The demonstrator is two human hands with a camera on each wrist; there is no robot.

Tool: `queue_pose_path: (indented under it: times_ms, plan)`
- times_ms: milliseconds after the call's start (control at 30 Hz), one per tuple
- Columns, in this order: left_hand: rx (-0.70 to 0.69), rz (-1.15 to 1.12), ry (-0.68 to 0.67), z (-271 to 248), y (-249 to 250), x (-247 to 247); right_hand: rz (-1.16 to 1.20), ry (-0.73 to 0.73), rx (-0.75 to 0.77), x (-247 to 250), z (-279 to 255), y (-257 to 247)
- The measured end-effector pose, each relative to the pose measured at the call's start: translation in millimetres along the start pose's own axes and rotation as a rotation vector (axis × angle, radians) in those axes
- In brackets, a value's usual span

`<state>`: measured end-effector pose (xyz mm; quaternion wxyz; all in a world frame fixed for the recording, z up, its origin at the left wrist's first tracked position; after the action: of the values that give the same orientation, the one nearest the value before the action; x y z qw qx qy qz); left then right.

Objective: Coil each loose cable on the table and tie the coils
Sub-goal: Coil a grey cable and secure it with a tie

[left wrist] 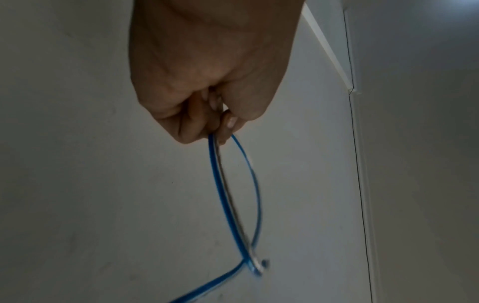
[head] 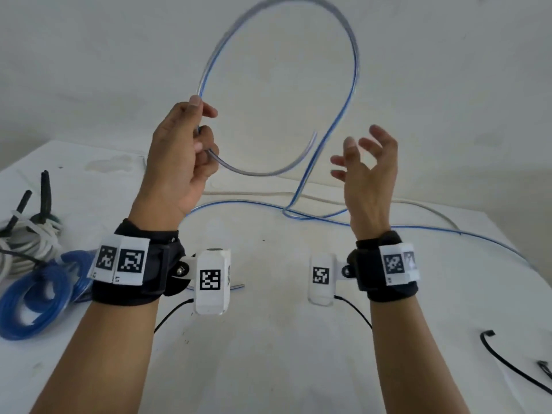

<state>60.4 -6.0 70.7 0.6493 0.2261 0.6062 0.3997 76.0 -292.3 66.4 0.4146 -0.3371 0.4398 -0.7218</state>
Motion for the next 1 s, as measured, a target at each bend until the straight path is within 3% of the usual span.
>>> queue_pose_path:
  times_ms: [233,333,400,500,633,800,933,1000]
  plan:
    - [-0.001,-0.025,0.059,0.3,-14.2,-4.2,0.084,-0.166,0.086,-33.4,-39.9,-22.8]
    - [0.005,-0.052,0.091,0.7,-12.2,-0.4,0.112,-0.344,0.027,-56.5,-45.9,-14.2]
    - [-0.006,-0.085,0.123,1.9,-6.7,5.2,-0.007,-0.453,-0.021,-70.1,-48.1,11.8]
    - [-0.021,-0.105,0.137,2.3,-1.3,10.9,-0.212,-0.478,-0.123,-73.0,-37.8,67.6]
    - [-0.028,-0.029,0.112,0.6,-3.4,7.4,-0.699,-0.657,-0.207,-83.6,-24.0,120.7]
    - [-0.049,0.043,0.109,0.2,-2.2,4.1,-1.061,-0.824,-0.004,-115.9,-27.7,128.7]
    - [-0.107,0.082,0.119,2.3,2.4,10.3,-1.121,-0.83,0.051,-123.1,-30.7,117.2]
    - [-0.131,0.107,0.126,3.7,6.3,13.0,-1.037,-0.814,0.061,-121.6,-33.2,106.6]
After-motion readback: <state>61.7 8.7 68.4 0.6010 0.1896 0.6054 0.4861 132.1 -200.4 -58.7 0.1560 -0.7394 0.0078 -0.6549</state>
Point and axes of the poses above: each hand's wrist, its own z-axis towards the middle knuckle, its own x-axis out of the back of the hand, y = z × x, the point moved 9 cm from there along z, towards the middle knuckle, and after that the axes turned 13 degrees about -z, right-handed, at the moved point
